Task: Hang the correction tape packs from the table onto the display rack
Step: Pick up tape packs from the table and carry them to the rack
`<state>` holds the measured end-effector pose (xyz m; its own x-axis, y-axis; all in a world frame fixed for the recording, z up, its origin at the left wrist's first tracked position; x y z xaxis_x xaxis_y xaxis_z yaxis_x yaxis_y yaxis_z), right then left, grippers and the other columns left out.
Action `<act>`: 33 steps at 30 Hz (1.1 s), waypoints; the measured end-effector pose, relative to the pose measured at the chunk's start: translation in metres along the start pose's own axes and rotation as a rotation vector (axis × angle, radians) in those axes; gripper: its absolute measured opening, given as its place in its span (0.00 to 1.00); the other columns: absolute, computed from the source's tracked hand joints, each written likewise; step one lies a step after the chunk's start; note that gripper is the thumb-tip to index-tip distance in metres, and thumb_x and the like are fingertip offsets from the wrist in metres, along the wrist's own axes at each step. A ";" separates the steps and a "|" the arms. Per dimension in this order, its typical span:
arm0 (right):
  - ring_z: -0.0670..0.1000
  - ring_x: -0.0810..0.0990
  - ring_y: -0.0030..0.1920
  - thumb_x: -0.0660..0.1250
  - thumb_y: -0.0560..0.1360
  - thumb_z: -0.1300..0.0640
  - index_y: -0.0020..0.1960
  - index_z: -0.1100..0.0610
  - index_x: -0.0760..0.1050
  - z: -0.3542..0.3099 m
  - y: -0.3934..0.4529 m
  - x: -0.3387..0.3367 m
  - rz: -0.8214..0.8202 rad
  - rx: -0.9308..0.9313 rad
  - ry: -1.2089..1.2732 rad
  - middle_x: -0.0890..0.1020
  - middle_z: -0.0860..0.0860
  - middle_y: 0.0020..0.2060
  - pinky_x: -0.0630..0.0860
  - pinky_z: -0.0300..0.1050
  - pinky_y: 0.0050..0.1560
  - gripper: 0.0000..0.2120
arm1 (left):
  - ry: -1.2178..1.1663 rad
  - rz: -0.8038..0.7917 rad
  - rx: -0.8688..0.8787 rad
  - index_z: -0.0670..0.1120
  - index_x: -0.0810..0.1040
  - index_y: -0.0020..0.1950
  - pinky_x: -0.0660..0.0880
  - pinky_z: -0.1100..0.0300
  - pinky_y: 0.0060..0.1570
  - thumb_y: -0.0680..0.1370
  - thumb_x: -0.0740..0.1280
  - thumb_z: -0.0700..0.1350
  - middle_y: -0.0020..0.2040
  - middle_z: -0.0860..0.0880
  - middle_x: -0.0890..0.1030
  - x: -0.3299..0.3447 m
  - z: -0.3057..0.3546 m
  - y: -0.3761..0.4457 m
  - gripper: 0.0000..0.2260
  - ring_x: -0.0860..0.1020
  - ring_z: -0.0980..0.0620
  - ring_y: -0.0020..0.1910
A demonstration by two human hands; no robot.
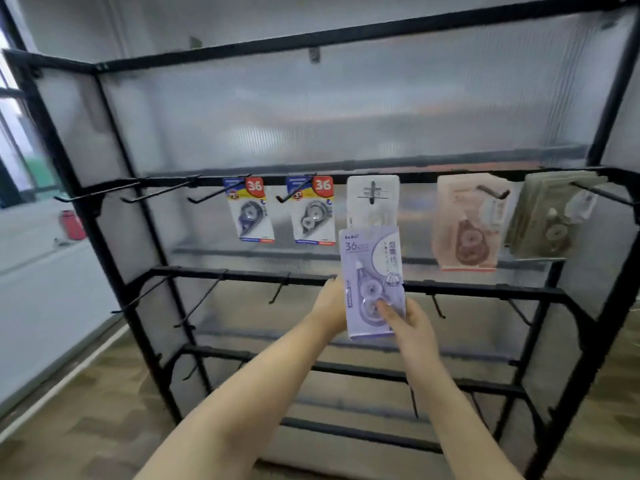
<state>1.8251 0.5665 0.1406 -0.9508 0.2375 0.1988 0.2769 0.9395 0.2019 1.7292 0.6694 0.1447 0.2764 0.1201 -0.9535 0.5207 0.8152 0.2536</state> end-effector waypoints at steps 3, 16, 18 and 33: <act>0.37 0.82 0.41 0.68 0.75 0.53 0.56 0.51 0.77 0.010 -0.006 0.073 -0.063 0.015 0.004 0.84 0.44 0.45 0.74 0.26 0.36 0.10 | 0.153 0.041 -0.048 0.43 0.74 0.60 0.73 0.53 0.52 0.79 0.59 0.44 0.57 0.45 0.78 -0.035 -0.072 -0.026 0.11 0.75 0.44 0.56; 0.40 0.82 0.38 0.69 0.74 0.61 0.49 0.56 0.77 0.035 -0.020 0.335 -0.231 -0.068 0.006 0.83 0.47 0.40 0.75 0.30 0.36 0.05 | 0.124 0.067 -0.345 0.43 0.74 0.60 0.74 0.52 0.54 0.79 0.61 0.47 0.56 0.44 0.79 -0.118 -0.329 -0.135 0.12 0.75 0.45 0.56; 0.38 0.80 0.35 0.70 0.74 0.61 0.45 0.55 0.75 0.032 -0.011 0.357 -0.221 -0.100 -0.015 0.82 0.47 0.37 0.73 0.30 0.34 0.04 | 0.167 0.053 -0.371 0.42 0.73 0.62 0.72 0.52 0.56 0.80 0.60 0.46 0.58 0.44 0.77 -0.122 -0.348 -0.138 0.13 0.74 0.44 0.58; 0.54 0.76 0.40 0.68 0.73 0.47 0.47 0.58 0.74 0.065 0.100 0.387 0.002 -0.123 -0.155 0.79 0.55 0.39 0.74 0.50 0.42 0.14 | 0.220 0.075 -0.245 0.43 0.74 0.61 0.69 0.53 0.56 0.81 0.57 0.54 0.60 0.43 0.76 -0.114 -0.410 -0.066 0.17 0.71 0.45 0.61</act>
<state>1.4753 0.7684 0.1754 -0.9577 0.2831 0.0516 0.2845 0.9041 0.3188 1.3318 0.8339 0.1703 0.1114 0.2828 -0.9527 0.2886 0.9081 0.3034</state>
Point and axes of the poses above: each hand's wrist, its own y-axis towards the middle knuckle, its own x-axis out of the palm, z = x × y, the point moved 7 cm from there along y, towards the middle knuckle
